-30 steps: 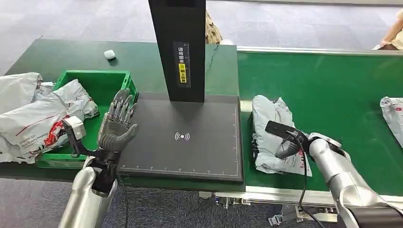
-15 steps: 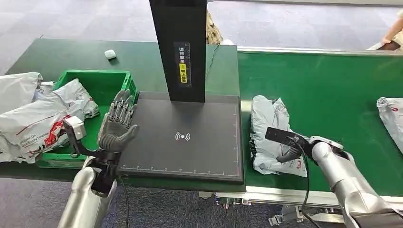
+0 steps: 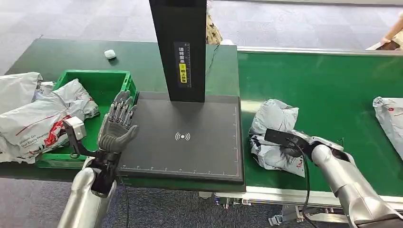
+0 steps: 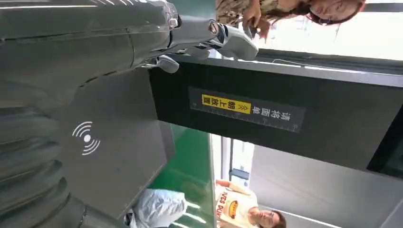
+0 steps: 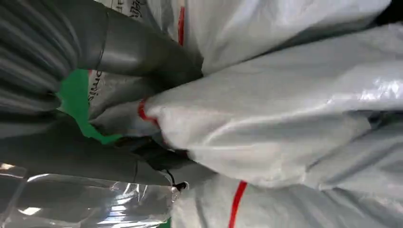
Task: Moved the parcel from conveyor to table for the left to box.
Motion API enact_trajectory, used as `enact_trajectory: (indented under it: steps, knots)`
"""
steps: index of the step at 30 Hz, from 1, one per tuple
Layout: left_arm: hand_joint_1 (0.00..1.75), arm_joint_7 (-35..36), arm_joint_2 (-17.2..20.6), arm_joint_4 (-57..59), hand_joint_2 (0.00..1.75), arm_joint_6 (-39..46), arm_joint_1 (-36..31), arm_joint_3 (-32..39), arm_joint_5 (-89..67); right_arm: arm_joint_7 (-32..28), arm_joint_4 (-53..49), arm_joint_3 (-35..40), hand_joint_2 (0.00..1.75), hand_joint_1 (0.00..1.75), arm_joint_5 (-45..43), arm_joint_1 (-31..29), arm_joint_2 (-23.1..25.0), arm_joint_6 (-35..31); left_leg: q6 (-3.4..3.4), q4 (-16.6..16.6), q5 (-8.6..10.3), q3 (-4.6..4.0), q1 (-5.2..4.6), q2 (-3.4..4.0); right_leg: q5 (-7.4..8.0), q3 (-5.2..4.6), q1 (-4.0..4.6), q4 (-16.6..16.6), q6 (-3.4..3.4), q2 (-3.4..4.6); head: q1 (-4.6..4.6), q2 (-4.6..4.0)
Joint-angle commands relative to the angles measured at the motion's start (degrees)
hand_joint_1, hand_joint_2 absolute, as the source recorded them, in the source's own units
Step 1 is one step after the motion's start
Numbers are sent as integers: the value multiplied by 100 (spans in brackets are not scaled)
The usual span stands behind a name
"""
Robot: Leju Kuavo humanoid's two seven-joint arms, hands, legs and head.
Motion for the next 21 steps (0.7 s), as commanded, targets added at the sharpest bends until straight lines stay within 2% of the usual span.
enact_trajectory:
  steps: [1, 2, 5, 7, 9, 10, 11, 12, 13, 14, 15, 16, 17, 21]
  knots:
    - [0, 16, 193, -14, 175, 66, 97, 27, -34, 172, 66, 180, 175, 175, -84, -96, 189, -392, -3, -12, -7, 26, 2, 17, -2, 21, 3, -12, -6, 14, 2, 0]
    - [0, 23, 190, -38, 175, 63, 134, 39, -37, 199, 104, 186, 175, 175, -70, -146, 240, -472, -2, -8, -5, 16, 1, 15, 0, 12, 2, -8, -4, 13, 0, 0]
    - [0, 47, 158, -243, 175, 88, 276, 120, -60, 324, 380, 3, 175, 175, -52, -393, 543, -1253, -2, -4, -5, 8, 0, 21, 1, 4, 0, -3, -4, 19, 2, 0]
    - [0, 48, 158, -247, 175, 88, 280, 120, -60, 340, 382, 11, 175, 175, -43, -415, 558, -1241, -4, -6, -10, 18, 1, 41, 2, 9, 2, -5, -7, 38, 2, 0]
    - [0, 60, 157, -272, 175, 87, 288, 122, -66, 378, 384, -56, 175, 175, -67, -437, 594, -1362, -3, -5, -7, 10, -1, 25, 0, 6, 1, -3, -5, 23, 2, 0]
    - [0, 100, 101, -450, 175, 178, 427, 203, -82, 534, 225, -695, 175, 175, -176, -378, 908, -2981, -4, -8, -10, 21, 1, 37, 1, 13, 3, -7, -7, 34, 2, 0]
    - [0, 117, 92, -558, 175, 199, 503, 198, -97, 235, -89, -1142, 175, 175, -416, -288, 1115, -3633, -3, -7, -8, 16, 0, 29, 0, 11, 2, -6, -6, 26, 2, 0]
    - [0, 123, 74, -626, 175, 209, 538, 161, -100, -329, -691, -1688, 175, 175, -756, -48, 1300, -4419, -3, -6, -8, 12, -1, 37, 2, 3, 1, -3, -6, 35, 2, 0]
    - [0, 115, 37, -558, 175, 236, 490, 114, -110, -883, -1284, -2055, 175, 175, -1120, 291, 1370, -4834, -5, -10, -15, 23, 0, 61, 3, 7, 3, -5, -9, 57, 2, 0]
    - [0, 26, -3, -389, 175, 331, 374, 41, -124, -1402, -2112, -2486, 175, 175, -1775, 696, 1464, -4879, -5, -6, -13, 12, 0, 51, 2, 1, 2, -1, -8, 48, 2, 0]
    - [0, -32, -21, -231, 175, 366, 266, -10, -81, -1554, -2463, -2540, 175, 175, -1793, 910, 1419, -5000, -5, -8, -7, 3, 2, 28, 1, -2, 3, -2, -7, 27, 0, 0]
    - [0, -86, -18, -150, 175, 392, 203, -49, -57, -1776, -2765, -2691, 175, 175, -2119, 1043, 1485, -4926, -7, -10, -12, 15, 3, 33, -3, 6, 4, -4, -10, 32, 0, 0]
    - [0, -142, 6, -60, 175, 388, 128, -87, -17, -1918, -2954, -2728, 175, 175, -2399, 1142, 1489, -4721, -5, -8, -3, -2, 3, 1, -4, -2, 5, -3, -7, 0, 2, 0]
    - [0, -192, 62, -9, 175, 371, 67, -106, 30, -1996, -3118, -2735, 175, 175, -2583, 1169, 1565, -4617, -3, -7, -6, 0, 3, -5, -12, 0, 5, -3, -2, -7, 2, 0]
